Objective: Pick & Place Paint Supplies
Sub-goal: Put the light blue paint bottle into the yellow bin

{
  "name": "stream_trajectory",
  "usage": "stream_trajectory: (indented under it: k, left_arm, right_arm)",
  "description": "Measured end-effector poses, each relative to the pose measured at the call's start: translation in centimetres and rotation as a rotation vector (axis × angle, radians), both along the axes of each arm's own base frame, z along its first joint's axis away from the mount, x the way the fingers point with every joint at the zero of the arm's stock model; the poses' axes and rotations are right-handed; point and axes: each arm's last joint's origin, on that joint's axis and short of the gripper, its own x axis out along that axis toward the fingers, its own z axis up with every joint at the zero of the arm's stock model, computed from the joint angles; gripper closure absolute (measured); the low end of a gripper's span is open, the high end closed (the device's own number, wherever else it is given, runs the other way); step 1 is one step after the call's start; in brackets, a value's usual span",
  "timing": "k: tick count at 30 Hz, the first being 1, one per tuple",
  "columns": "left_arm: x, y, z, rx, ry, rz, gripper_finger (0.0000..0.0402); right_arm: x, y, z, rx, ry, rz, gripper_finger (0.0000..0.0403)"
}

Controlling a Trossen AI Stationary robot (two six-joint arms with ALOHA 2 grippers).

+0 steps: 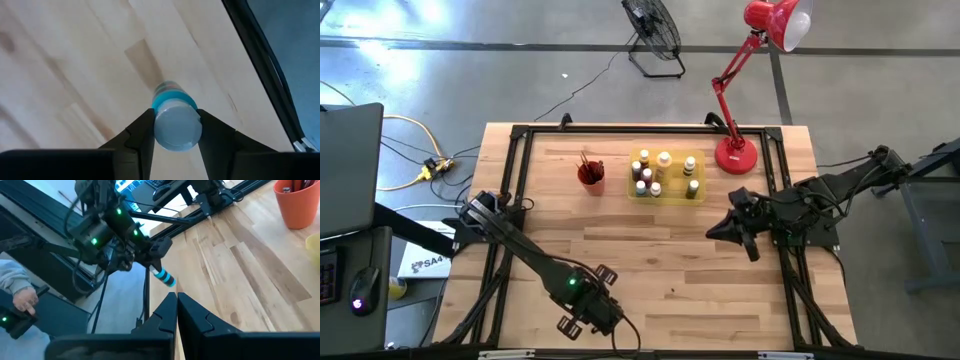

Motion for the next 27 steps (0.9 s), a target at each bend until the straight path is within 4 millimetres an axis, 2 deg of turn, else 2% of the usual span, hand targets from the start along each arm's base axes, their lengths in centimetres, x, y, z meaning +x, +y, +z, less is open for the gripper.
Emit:
stream_trajectory:
  k: [5,12,16,22,27]
  left_arm:
    - [0.4,1.4,2.5,0.048,-0.011,0.042,0.0279]
    - [2.0,4.9,7.9,0.092,-0.149,0.163,0.0278]
    - [3.0,7.9,11.0,0.131,-0.259,0.272,0.0278]
    - [4.2,13.2,14.7,0.097,-0.395,0.443,0.0277]
    - [4.9,18.2,15.9,0.101,-0.438,0.584,0.0277]
  right_arm:
    - [0.0,0.1,0.0,0.028,0.01,0.042,0.0398]
    - [-0.2,0.5,0.0,0.073,0.029,0.149,0.0398]
    - [-0.3,0.6,0.0,0.095,0.039,0.212,0.0398]
    - [-0.8,1.0,0.2,0.108,0.034,0.266,0.0398]
    - [-1.3,1.7,0.3,0.112,0.033,0.322,0.0398]
